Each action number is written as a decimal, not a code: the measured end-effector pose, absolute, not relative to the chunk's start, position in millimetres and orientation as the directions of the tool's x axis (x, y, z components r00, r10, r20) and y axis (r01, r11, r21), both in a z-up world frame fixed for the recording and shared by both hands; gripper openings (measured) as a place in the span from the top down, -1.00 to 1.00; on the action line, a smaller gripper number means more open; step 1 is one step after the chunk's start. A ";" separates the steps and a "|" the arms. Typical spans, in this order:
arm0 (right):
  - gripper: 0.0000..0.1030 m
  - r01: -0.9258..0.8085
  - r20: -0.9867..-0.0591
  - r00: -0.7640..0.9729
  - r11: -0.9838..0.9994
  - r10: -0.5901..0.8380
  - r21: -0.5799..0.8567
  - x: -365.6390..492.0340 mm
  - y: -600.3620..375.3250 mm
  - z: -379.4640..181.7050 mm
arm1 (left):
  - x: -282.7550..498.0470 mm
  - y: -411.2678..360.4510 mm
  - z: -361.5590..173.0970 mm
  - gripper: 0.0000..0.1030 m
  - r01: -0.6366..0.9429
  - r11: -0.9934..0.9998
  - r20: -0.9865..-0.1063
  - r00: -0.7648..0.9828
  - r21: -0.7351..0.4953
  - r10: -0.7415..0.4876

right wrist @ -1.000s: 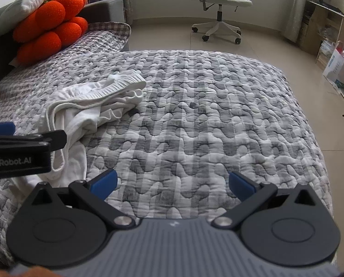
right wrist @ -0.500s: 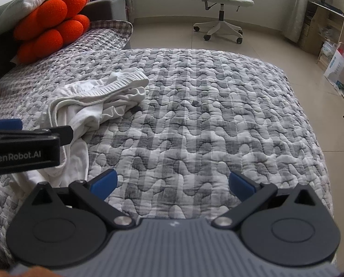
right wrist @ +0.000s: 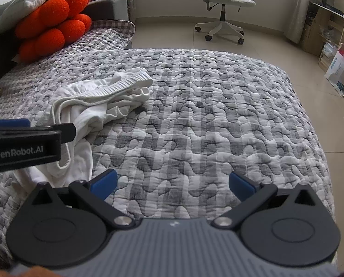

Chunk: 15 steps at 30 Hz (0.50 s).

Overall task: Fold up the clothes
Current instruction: 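Close the left tool on the white waistband and lift it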

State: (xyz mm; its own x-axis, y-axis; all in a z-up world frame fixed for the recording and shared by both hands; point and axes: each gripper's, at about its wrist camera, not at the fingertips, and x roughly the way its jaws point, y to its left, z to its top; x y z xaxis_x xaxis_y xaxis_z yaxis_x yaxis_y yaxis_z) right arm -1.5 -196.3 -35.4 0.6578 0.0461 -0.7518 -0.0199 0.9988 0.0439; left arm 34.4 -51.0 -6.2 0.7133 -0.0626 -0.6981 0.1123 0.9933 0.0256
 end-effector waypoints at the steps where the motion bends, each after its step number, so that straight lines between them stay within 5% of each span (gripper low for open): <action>1: -1.00 -0.020 -0.752 0.658 0.999 0.047 0.044 -1.4 -195.8 -35.3 | 33.7 -50.5 -6.1 -0.39 0.112 0.993 -0.698 0.713 0.023 -0.064; 11: -1.00 -0.032 -0.750 0.660 0.999 0.054 0.044 -0.8 -189.6 -33.8 | 32.0 -44.9 -7.0 0.46 0.120 0.992 -0.708 0.698 -0.038 -0.111; 15: -1.00 -0.031 -0.747 0.663 0.998 0.055 0.046 0.2 -186.3 -33.2 | 30.3 -40.9 -5.9 0.55 0.117 0.992 -0.701 0.703 -0.053 -0.120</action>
State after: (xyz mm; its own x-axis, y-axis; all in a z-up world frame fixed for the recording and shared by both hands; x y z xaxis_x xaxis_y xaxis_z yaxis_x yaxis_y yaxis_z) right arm 0.2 -186.3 -33.2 0.6627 0.0552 -0.7469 -0.0315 0.9985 0.0458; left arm 30.3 -40.9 -5.9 0.7028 -0.1203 -0.7012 0.1169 0.9917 -0.0529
